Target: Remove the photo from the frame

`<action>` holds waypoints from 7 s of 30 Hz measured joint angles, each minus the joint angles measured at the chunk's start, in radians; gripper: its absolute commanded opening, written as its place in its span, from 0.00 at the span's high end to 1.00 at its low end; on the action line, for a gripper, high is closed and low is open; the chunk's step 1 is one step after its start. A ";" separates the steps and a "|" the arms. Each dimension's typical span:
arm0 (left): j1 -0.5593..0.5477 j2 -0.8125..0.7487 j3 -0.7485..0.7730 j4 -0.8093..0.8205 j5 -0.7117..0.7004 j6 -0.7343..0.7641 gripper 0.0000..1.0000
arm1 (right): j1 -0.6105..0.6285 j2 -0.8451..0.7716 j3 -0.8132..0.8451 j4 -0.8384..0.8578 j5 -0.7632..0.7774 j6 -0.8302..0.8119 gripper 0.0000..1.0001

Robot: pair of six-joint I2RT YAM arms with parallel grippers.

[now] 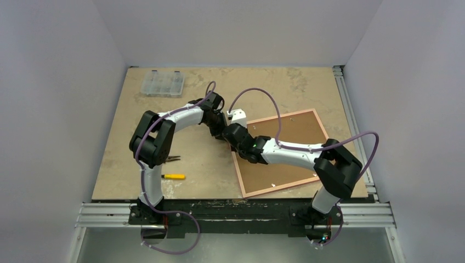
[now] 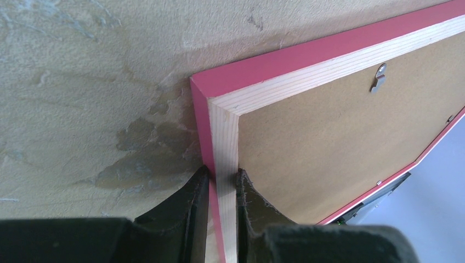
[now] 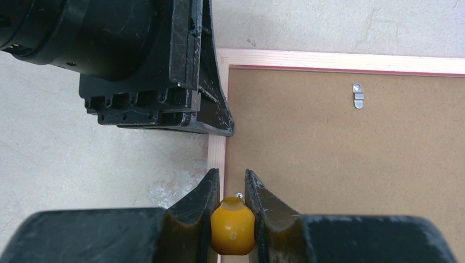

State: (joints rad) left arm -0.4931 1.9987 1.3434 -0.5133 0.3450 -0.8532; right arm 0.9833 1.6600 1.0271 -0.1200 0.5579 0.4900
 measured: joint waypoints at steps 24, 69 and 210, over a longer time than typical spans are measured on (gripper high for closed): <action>0.008 -0.213 -0.196 0.138 0.003 -0.039 0.44 | -0.003 -0.774 -0.350 -0.338 0.185 0.228 1.00; -0.060 0.047 0.188 -0.228 -0.266 0.418 0.61 | -0.003 -0.779 -0.462 -0.328 0.082 0.247 1.00; 0.068 0.066 0.058 0.016 0.127 0.113 1.00 | -0.143 0.106 0.132 0.002 -0.186 -0.156 1.00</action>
State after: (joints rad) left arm -0.4255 2.0647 1.4010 -0.4976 0.4721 -0.7399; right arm 0.8398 1.7660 1.1591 -0.1181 0.3717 0.3340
